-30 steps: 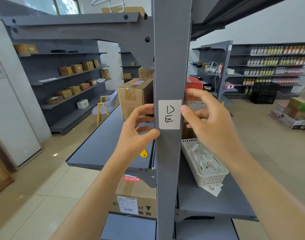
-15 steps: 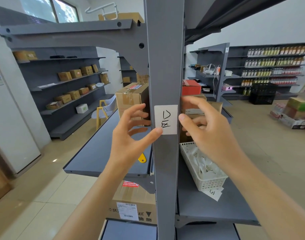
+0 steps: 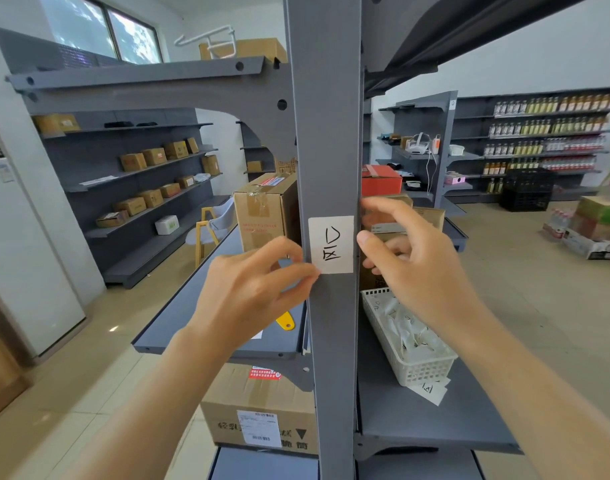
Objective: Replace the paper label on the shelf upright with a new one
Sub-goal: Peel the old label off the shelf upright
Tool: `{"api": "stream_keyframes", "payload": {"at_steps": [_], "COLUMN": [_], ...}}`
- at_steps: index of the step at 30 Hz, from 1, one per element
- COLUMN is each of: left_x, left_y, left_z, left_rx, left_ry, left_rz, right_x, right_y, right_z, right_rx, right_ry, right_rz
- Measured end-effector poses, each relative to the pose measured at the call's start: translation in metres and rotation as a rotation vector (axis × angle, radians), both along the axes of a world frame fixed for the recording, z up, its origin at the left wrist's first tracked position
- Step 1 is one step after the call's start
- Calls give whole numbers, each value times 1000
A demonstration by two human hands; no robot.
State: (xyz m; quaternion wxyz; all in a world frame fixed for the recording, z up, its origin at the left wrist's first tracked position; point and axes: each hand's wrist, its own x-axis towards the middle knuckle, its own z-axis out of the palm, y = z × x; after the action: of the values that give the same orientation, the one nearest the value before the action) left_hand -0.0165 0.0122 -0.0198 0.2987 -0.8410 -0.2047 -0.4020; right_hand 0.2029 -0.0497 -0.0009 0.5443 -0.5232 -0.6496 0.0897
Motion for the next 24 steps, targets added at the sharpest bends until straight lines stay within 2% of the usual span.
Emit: {"api": "stream_keyframes", "payload": {"at_steps": [7, 11, 17, 24], "left_x": [0, 4, 11, 13], "left_y": [-3, -2, -5, -8], "left_z": [7, 6, 4, 2], "left_rx": [87, 113, -21, -67], "left_ry": [236, 266, 101, -114], "left_rz": [144, 209, 139, -9], "right_x": [-1, 0, 0, -4], "right_y": [-4, -6, -9, -18], "right_z": [1, 1, 0, 8], "right_rx": [-1, -14, 41, -213], "right_ry": [12, 22, 55, 116], "right_rz": [10, 10, -30, 52]}}
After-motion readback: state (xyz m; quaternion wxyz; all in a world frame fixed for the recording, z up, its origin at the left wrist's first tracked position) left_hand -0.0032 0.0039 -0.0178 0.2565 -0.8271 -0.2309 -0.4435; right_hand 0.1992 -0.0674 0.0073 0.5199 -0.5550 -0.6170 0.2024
